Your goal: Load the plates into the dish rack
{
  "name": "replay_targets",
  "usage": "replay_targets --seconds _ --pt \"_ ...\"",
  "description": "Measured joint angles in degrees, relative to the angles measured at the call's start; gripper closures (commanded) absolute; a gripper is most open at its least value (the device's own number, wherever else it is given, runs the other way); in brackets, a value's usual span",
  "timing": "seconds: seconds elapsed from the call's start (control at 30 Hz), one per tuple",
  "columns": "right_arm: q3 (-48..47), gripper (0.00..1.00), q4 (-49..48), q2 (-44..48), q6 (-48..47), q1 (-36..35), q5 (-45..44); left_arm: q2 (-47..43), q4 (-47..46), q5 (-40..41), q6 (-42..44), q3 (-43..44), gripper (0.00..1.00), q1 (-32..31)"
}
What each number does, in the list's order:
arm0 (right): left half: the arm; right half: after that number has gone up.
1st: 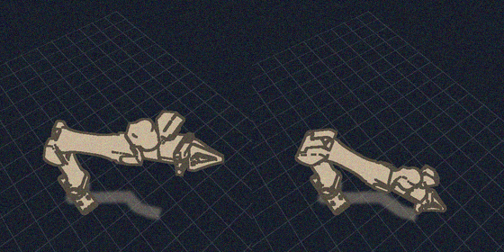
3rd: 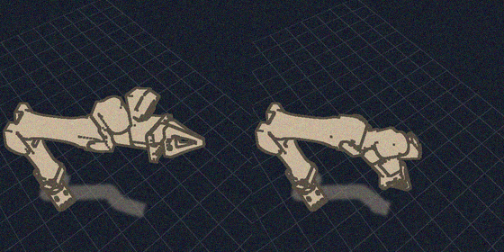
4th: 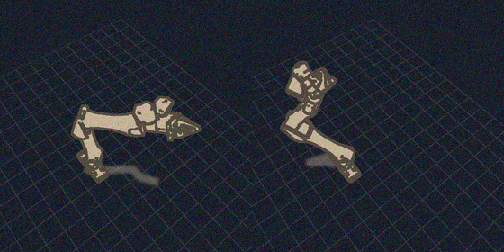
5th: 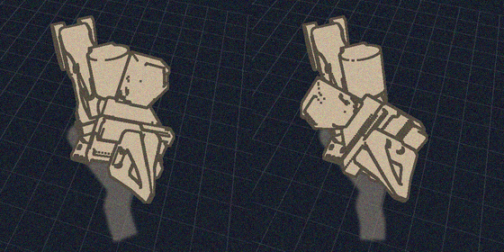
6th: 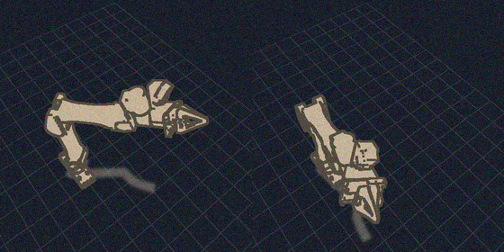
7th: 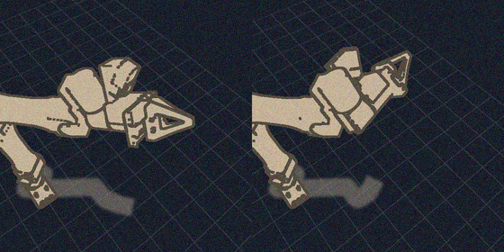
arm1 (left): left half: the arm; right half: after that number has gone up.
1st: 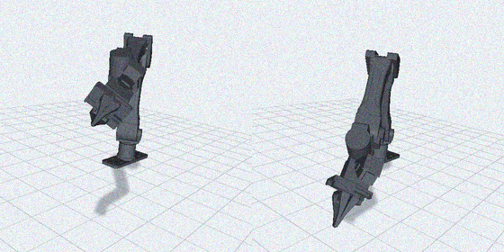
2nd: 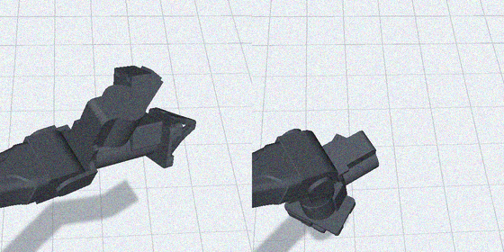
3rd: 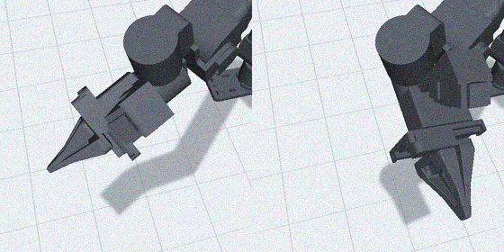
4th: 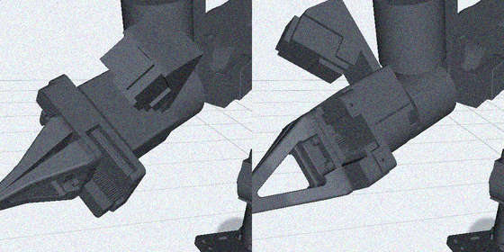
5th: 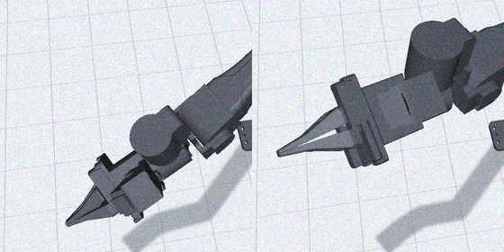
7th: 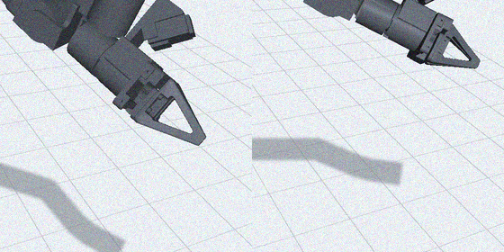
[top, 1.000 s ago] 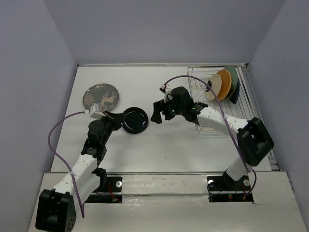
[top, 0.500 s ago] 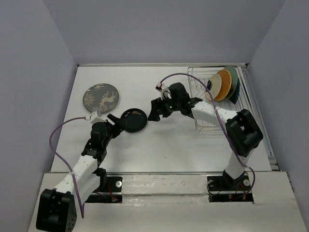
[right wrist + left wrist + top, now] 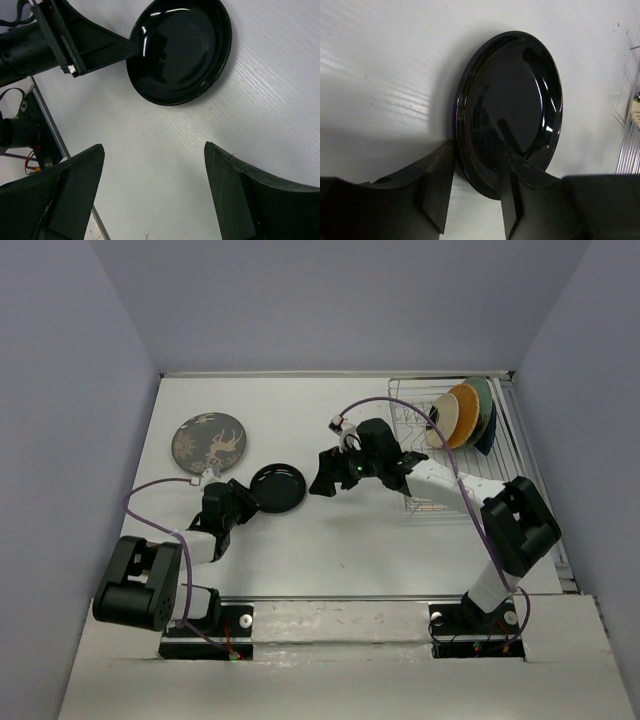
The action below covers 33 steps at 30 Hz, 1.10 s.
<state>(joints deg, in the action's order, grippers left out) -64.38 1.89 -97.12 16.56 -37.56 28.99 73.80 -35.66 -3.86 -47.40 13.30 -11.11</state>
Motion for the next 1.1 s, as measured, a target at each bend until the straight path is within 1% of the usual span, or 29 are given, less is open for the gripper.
replay_targets --seconds 0.03,0.07,0.2,0.23,0.33,0.43,0.5,0.7,0.77,0.83,0.87,0.9,0.93,0.97,1.0,1.07,1.1 --pt "0.3 0.14 -0.4 0.4 0.2 -0.2 0.0 1.1 -1.2 -0.3 -0.4 0.1 0.78 0.0" --pt "0.7 0.14 -1.1 0.9 0.5 -0.5 0.0 2.0 -2.0 -0.6 -0.5 0.3 0.94 0.0" --pt "1.2 0.06 -2.8 1.1 1.3 -0.9 -0.1 4.1 -4.4 -1.2 -1.7 0.7 0.94 0.1" --pt "1.4 0.02 -2.8 1.1 1.5 -0.9 -0.5 4.0 -5.0 -1.5 -1.6 0.7 0.94 0.1" --pt "1.6 0.00 -2.7 1.1 1.3 -0.9 -1.6 2.3 -5.4 -2.0 -1.5 0.2 0.94 0.1" --pt "1.5 0.00 -2.4 1.1 0.6 -0.7 -3.0 -3.9 -5.2 -2.9 -1.1 -2.0 0.94 0.1" --pt "1.5 0.00 -1.9 1.1 -0.1 -0.3 -3.1 -10.7 -4.9 -4.6 -0.7 -3.8 0.94 0.1" --pt "-1.2 0.00 3.0 0.7 -1.8 0.9 -2.0 -26.8 -1.3 -9.6 0.2 -5.5 0.94 -0.2" --pt "-1.6 0.03 3.2 0.7 -1.5 1.0 -0.5 -30.9 0.0 -11.3 0.6 -5.5 0.94 -0.4" --pt "-1.7 0.16 3.0 0.7 -0.4 1.0 1.9 -33.5 1.6 -12.7 1.0 -5.5 0.94 -0.4" --pt "-1.7 0.25 2.8 0.7 0.2 1.1 3.2 -34.4 2.5 -13.4 1.1 -5.5 0.94 -0.5" --pt "-1.8 0.50 2.7 0.7 0.7 1.1 4.1 -35.1 3.4 -14.2 1.2 -5.5 0.94 -0.5" --pt "-1.8 0.67 2.4 0.7 1.5 1.1 4.9 -35.5 3.9 -14.7 1.3 -5.5 0.94 -0.5" --pt "-1.9 0.84 2.3 0.7 2.0 1.1 5.4 -36.0 4.6 -15.5 1.4 -5.5 0.90 -0.5" --pt "-1.9 0.93 2.1 0.7 3.4 1.1 6.0 -36.6 5.9 -16.3 1.8 -5.3 0.73 -0.5" --pt "-1.9 0.93 1.9 0.8 5.1 1.1 6.9 -37.2 8.3 -16.8 3.1 -4.7 0.55 -0.4" --pt "-1.9 0.93 1.7 0.9 5.7 1.1 6.9 -37.4 9.6 -17.1 3.3 -4.3 0.48 -0.3"
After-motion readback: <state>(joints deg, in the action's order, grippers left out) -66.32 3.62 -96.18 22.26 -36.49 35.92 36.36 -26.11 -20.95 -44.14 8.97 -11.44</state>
